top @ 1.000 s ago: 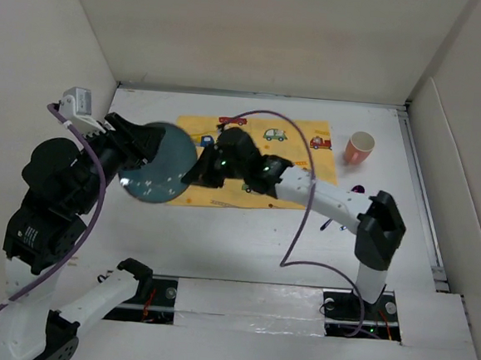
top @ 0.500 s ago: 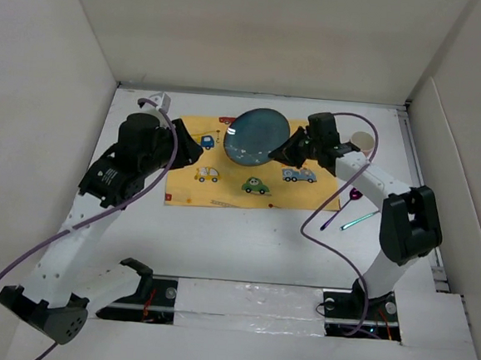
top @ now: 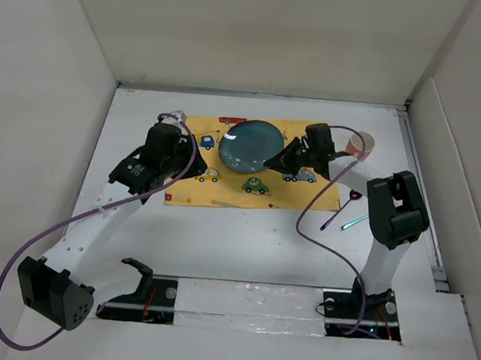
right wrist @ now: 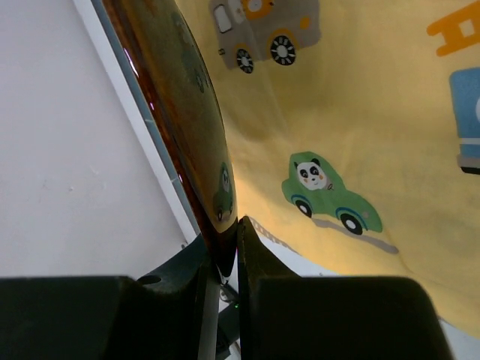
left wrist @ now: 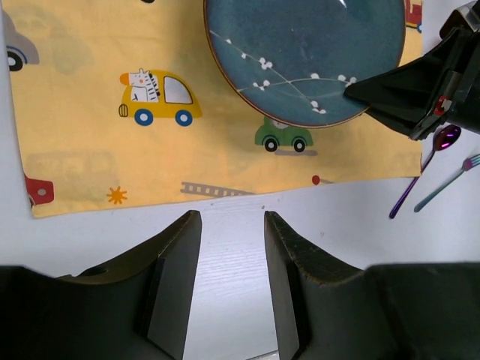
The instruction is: Set the dinner table for one person
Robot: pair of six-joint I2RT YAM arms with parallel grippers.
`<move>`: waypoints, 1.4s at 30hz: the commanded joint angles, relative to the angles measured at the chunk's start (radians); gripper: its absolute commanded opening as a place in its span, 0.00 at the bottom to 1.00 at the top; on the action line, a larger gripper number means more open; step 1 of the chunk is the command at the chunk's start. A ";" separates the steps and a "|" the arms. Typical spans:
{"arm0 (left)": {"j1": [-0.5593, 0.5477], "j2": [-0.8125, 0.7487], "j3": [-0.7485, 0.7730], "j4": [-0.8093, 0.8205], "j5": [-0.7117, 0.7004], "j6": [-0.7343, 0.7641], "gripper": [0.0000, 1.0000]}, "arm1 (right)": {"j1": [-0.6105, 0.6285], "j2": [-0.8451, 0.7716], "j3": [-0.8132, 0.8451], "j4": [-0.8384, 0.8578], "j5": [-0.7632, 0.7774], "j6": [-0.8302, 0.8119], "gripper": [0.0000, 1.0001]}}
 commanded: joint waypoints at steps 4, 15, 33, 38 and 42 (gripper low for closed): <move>-0.004 -0.009 -0.003 0.062 -0.009 -0.003 0.36 | -0.017 0.057 -0.015 0.246 -0.076 0.057 0.00; -0.004 0.010 0.005 0.057 -0.018 0.000 0.36 | 0.012 0.068 -0.053 0.113 0.006 0.025 0.43; 0.037 0.106 0.193 0.080 -0.179 0.203 0.00 | -0.144 -0.301 0.003 -0.420 0.294 -0.323 0.00; 0.037 0.119 0.120 0.140 -0.079 0.190 0.00 | -0.342 -0.364 0.081 -0.421 0.461 -0.331 0.05; 0.037 0.123 0.110 0.158 -0.050 0.200 0.00 | -0.422 -0.296 0.189 -0.479 0.622 -0.332 0.48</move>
